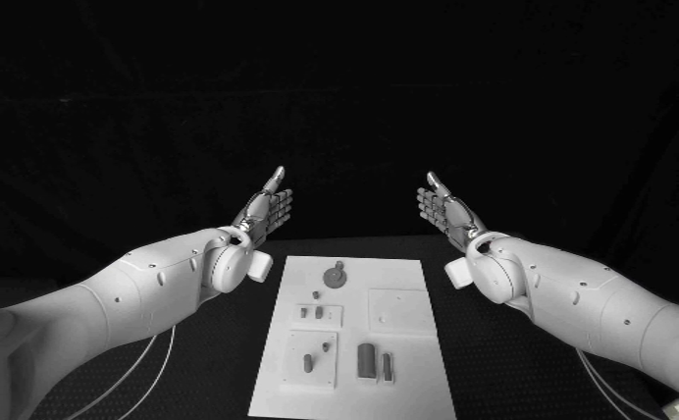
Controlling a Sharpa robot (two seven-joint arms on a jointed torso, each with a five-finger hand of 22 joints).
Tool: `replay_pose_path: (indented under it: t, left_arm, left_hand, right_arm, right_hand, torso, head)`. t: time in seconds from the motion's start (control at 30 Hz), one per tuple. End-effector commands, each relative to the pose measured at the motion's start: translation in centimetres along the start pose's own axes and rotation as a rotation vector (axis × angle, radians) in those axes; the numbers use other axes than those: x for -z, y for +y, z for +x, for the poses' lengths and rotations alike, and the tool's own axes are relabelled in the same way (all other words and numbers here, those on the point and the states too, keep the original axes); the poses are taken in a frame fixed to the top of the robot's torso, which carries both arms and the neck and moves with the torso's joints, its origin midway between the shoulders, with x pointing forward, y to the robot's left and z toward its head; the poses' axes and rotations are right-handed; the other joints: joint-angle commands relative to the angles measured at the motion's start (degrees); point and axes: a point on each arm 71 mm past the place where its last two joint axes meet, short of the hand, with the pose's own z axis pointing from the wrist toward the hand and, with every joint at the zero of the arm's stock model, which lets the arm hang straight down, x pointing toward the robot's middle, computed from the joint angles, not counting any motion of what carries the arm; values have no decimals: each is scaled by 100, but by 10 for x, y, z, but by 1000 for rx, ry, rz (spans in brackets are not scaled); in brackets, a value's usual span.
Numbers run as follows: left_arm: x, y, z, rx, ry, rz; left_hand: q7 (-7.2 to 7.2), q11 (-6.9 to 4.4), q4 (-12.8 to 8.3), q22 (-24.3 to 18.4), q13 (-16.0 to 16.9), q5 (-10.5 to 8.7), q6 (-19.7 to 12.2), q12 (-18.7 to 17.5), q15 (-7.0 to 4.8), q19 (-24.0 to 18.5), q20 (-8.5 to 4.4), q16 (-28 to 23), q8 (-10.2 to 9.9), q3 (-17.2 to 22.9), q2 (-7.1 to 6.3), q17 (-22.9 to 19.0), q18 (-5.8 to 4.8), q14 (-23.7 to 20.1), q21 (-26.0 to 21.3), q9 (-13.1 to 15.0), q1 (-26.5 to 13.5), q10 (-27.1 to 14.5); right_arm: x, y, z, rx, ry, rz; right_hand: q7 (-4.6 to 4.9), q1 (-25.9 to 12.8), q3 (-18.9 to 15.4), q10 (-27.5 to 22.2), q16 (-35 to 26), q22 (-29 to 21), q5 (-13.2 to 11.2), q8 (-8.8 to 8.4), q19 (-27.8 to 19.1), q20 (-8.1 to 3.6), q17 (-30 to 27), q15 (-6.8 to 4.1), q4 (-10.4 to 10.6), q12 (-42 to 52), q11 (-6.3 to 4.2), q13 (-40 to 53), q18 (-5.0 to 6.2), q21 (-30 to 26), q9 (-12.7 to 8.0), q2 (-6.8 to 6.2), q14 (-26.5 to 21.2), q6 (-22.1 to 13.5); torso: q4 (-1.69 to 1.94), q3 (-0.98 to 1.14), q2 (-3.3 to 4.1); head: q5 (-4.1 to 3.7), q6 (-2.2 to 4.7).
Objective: Assemble the parts on the task board
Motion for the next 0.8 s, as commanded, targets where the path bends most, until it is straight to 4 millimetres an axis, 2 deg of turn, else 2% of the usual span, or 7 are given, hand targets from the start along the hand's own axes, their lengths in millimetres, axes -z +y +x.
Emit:
replay_pose_path:
  t: [0.03,0.13,0.57,0.8]
  left_arm:
    - [8,-1,7,15,-98,57]
    - [19,0,19,35,-128,79]
    - [76,-9,63,92,-257,148]
    - [92,-14,73,99,-287,160]
  left_hand:
    - [-76,-78,187,-662,-52,-48,-451,-78,-124,-407,-103,-160,-249,-312,57,-406,-44,-445,-76,-286,-654,-591]
    - [-76,-78,187,-662,-52,-48,-451,-78,-124,-407,-103,-160,-249,-312,57,-406,-44,-445,-76,-286,-654,-591]
    - [-76,-78,187,-662,-52,-48,-451,-78,-124,-407,-103,-160,-249,-312,57,-406,-44,-445,-76,-286,-654,-591]
    - [-76,-78,187,-662,-52,-48,-451,-78,-124,-407,-103,-160,-249,-312,57,-406,-44,-445,-76,-286,-654,-591]
  right_arm:
    - [8,6,6,-42,-96,-48]
    - [17,11,15,-74,-129,-66]
    - [71,32,54,-186,-264,-80]
    - [88,38,64,-207,-295,-69]
  right_hand:
    - [-151,-712,-430,-704,-330,-1391,-111,-164,-330,-157,-281,-146,206,-187,-136,-123,-166,-229,-410,23,-558,-591]
    - [-151,-712,-430,-704,-330,-1391,-111,-164,-330,-157,-281,-146,206,-187,-136,-123,-166,-229,-410,23,-558,-591]
    - [-151,-712,-430,-704,-330,-1391,-111,-164,-330,-157,-281,-146,206,-187,-136,-123,-166,-229,-410,23,-558,-591]
    - [-151,-712,-430,-704,-330,-1391,-111,-164,-330,-157,-281,-146,206,-187,-136,-123,-166,-229,-410,23,-558,-591]
  torso:
    - [209,-50,-32]
    - [231,-55,-36]
    - [231,-55,-36]
    - [231,-55,-36]
  head:
    - [-116,-45]
    - [-132,-52]
    - [-132,-52]
    - [-132,-52]
